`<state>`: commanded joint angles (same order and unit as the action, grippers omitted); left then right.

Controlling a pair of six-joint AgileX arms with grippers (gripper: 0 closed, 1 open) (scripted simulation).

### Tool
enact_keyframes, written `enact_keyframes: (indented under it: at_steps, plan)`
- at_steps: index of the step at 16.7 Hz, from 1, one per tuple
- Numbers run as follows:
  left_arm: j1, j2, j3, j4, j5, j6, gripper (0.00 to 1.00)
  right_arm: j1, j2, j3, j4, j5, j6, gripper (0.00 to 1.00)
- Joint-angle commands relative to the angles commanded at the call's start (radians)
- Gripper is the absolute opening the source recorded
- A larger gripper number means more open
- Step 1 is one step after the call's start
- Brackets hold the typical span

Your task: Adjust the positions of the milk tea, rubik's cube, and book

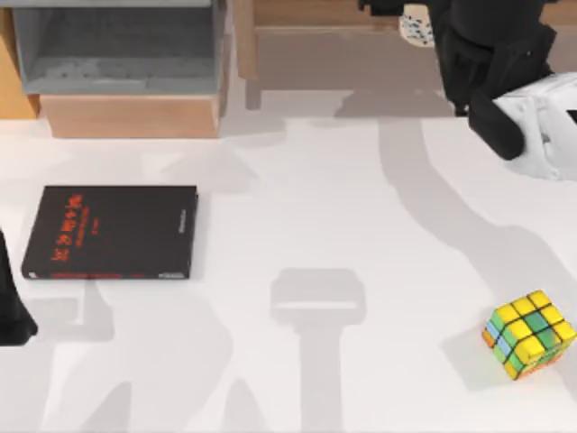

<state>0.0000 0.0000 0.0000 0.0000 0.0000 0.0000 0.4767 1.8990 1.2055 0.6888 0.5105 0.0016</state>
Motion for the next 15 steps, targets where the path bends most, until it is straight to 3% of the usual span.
enact_keyframes:
  at_steps: [4, 7, 11, 15]
  plan:
    - [0.000, 0.000, 0.000, 0.000, 0.000, 0.000, 1.00, -0.036, -0.009, -0.001, 0.002, -0.017, -0.002, 0.00]
    - [0.000, 0.000, 0.000, 0.000, 0.000, 0.000, 1.00, -0.157, -0.044, -0.030, 0.017, -0.074, -0.014, 0.00]
    - [0.000, 0.000, 0.000, 0.000, 0.000, 0.000, 1.00, -0.443, -0.082, -0.090, 0.050, -0.203, -0.038, 0.00]
    - [0.000, 0.000, 0.000, 0.000, 0.000, 0.000, 1.00, -0.806, -0.090, -0.169, 0.091, -0.397, -0.062, 0.00]
